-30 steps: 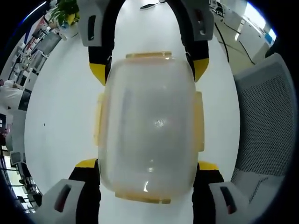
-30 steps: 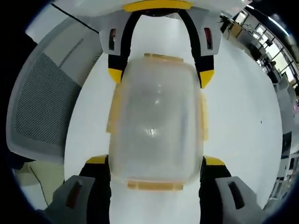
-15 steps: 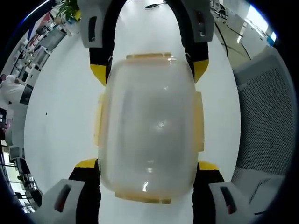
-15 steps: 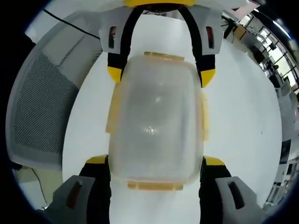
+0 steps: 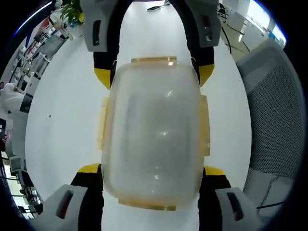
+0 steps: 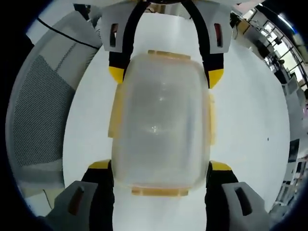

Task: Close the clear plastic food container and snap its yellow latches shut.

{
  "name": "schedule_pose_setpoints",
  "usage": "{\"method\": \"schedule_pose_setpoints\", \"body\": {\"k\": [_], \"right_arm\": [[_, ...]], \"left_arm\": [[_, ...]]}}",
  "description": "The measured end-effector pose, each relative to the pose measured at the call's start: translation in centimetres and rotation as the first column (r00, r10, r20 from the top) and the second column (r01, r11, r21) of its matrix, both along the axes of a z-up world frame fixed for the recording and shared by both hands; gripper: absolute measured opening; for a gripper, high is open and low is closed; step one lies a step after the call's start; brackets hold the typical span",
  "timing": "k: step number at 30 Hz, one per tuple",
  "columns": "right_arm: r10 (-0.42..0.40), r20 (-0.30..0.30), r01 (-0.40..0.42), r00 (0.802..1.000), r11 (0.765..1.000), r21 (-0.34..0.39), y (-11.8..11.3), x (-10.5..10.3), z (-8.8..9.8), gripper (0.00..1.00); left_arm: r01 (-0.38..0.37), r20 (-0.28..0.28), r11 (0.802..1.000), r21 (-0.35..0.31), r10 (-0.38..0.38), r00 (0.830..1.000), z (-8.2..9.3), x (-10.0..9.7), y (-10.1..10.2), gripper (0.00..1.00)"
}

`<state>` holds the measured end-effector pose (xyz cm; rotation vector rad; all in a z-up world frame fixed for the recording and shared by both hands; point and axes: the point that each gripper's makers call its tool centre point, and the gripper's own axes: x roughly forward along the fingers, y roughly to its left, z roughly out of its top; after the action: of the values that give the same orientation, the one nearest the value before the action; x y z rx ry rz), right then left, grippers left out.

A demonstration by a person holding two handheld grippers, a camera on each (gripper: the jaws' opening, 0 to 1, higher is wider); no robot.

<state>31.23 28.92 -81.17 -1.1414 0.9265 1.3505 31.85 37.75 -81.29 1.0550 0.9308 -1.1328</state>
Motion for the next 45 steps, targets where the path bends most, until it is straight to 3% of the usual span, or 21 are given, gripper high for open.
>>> {"method": "schedule_pose_setpoints", "body": {"k": [28,45], "right_arm": [[-0.095,0.012,0.096,0.995,0.994,-0.057,1.6,3.1,0.1,0.75],[-0.076,0.012,0.077,0.997,0.995,-0.065,1.5,5.8,0.1,0.75]], "left_arm": [[0.09,0.005,0.995,-0.04,-0.089,0.996,0.2,4.0,1.6,0.79],[0.069,0.005,0.997,-0.044,-0.068,0.998,0.3,6.4,1.5,0.79]]}}
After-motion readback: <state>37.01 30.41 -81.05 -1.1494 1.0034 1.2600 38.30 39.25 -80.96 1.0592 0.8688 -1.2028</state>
